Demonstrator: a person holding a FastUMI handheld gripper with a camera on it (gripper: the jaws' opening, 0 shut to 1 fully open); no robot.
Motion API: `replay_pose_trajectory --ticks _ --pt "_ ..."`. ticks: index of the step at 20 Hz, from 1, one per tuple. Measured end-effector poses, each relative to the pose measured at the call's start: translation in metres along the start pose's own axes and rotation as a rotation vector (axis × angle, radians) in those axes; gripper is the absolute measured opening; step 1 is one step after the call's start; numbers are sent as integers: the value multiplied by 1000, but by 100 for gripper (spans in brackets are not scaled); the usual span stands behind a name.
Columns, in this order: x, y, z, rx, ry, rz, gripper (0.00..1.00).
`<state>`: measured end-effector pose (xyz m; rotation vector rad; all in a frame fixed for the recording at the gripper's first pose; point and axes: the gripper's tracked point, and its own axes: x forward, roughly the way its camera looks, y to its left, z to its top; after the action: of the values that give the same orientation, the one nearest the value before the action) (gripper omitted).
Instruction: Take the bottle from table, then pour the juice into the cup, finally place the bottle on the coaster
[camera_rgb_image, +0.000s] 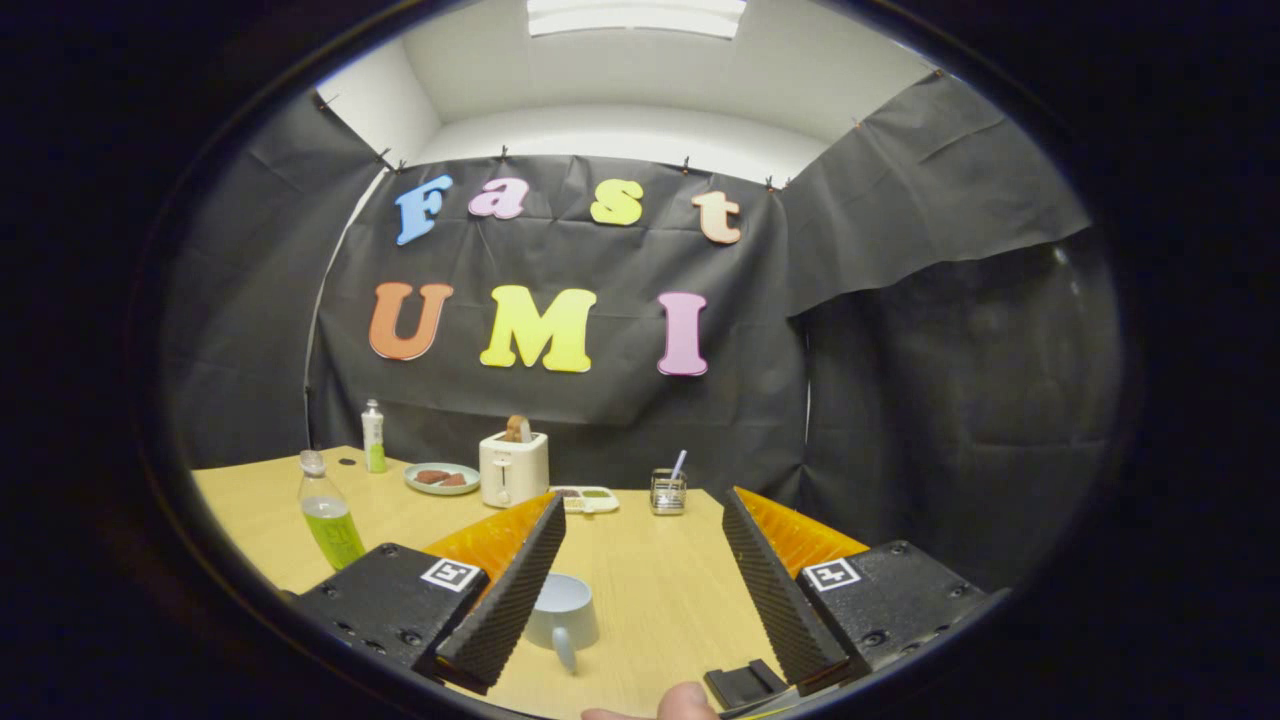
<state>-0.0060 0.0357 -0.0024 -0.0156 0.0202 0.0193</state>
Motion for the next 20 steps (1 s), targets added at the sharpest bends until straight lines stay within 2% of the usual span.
replay_pose_trajectory --ticks 7,16,20 --pt "-10 16 -3 6 1 20 100" --pt "-36 146 -40 42 93 298 100" --pt "-45 193 -55 20 122 383 100"
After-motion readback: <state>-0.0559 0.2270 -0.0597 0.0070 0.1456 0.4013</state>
